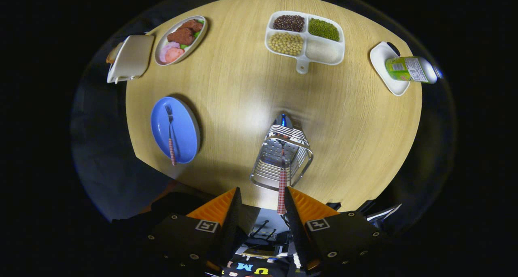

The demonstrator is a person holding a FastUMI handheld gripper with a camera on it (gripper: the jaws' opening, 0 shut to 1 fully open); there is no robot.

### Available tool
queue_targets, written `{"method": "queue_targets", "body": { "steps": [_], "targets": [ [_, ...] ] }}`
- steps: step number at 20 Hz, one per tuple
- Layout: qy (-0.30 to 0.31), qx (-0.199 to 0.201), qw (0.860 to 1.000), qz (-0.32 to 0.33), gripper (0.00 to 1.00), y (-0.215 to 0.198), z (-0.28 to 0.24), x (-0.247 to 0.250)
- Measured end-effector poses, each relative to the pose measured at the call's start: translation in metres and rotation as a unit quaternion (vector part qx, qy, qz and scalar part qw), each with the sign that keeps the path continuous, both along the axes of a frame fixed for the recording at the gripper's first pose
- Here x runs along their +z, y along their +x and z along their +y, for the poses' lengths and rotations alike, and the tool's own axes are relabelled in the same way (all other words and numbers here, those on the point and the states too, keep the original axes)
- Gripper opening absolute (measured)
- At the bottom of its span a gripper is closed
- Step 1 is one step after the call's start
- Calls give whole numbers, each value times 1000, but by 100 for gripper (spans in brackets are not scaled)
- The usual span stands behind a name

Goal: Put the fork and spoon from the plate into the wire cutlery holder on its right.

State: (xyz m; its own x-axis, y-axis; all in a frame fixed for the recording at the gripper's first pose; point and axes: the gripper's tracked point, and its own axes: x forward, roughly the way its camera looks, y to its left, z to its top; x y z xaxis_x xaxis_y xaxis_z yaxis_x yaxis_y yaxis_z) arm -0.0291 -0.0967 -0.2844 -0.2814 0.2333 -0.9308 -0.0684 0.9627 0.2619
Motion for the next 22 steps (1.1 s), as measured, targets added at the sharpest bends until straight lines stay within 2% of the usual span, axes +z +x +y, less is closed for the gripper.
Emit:
{"method": "queue_targets", "body": {
  "steps": [2, 6, 12, 18, 22],
  "targets": [
    [11, 3, 1000, -22, 69, -4, 14, 10],
    [23, 1, 997, -71, 71, -6, 57, 8],
    [53, 19, 990, -126, 72, -14, 151, -5],
    [59, 37, 991, -110, 72, -46, 234, -50],
    [50, 25, 993, -104, 72, -51, 274, -75]
  ]
}}
